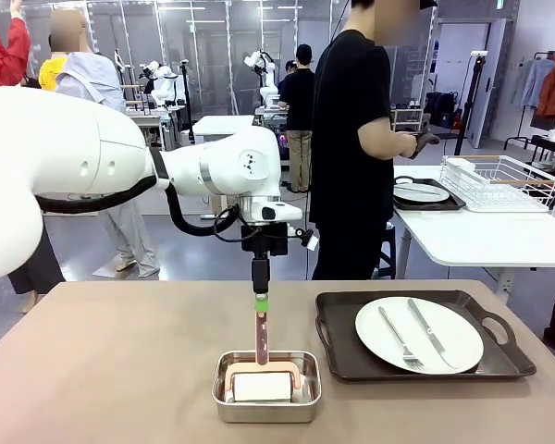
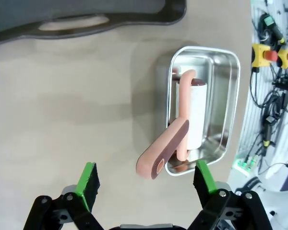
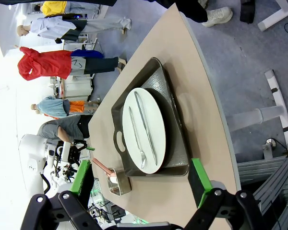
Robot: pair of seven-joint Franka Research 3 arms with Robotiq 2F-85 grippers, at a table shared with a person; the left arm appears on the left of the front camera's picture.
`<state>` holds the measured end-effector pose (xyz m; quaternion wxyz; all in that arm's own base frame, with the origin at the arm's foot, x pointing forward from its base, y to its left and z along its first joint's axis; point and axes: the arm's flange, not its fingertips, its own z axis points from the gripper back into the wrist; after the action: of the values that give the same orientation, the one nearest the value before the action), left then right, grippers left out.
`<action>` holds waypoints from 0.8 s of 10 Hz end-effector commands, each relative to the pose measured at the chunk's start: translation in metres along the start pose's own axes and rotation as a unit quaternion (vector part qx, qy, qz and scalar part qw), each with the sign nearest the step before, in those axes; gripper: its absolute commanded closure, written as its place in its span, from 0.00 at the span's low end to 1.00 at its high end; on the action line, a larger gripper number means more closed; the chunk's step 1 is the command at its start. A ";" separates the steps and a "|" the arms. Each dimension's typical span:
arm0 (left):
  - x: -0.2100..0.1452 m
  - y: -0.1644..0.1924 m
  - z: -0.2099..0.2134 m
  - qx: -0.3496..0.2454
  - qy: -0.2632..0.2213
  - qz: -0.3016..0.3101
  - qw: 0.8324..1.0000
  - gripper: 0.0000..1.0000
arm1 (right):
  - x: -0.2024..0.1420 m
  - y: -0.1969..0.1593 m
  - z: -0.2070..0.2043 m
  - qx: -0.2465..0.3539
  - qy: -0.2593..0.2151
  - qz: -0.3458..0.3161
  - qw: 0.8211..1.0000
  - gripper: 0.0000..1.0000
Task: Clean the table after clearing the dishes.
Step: When the left (or right) Handle tray is removed, use the left hand (or right hand) to clean the left (or right) side of the table with the Lint Roller.
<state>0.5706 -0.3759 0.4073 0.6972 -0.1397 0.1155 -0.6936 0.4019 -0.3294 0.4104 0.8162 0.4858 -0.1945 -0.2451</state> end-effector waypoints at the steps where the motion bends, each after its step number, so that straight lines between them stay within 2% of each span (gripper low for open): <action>1: 0.001 0.005 -0.001 -0.021 0.009 0.008 1.000 0.00 | -0.001 0.002 0.001 0.002 -0.002 0.001 1.000 0.00; 8: -0.004 -0.003 -0.042 -0.085 0.000 0.006 0.996 0.00 | -0.001 0.002 0.001 0.002 -0.002 0.001 1.000 0.00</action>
<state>0.5587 -0.3793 0.3692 0.6859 -0.1791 0.1648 -0.6858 0.4019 -0.3294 0.4104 0.8162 0.4858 -0.1945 -0.2451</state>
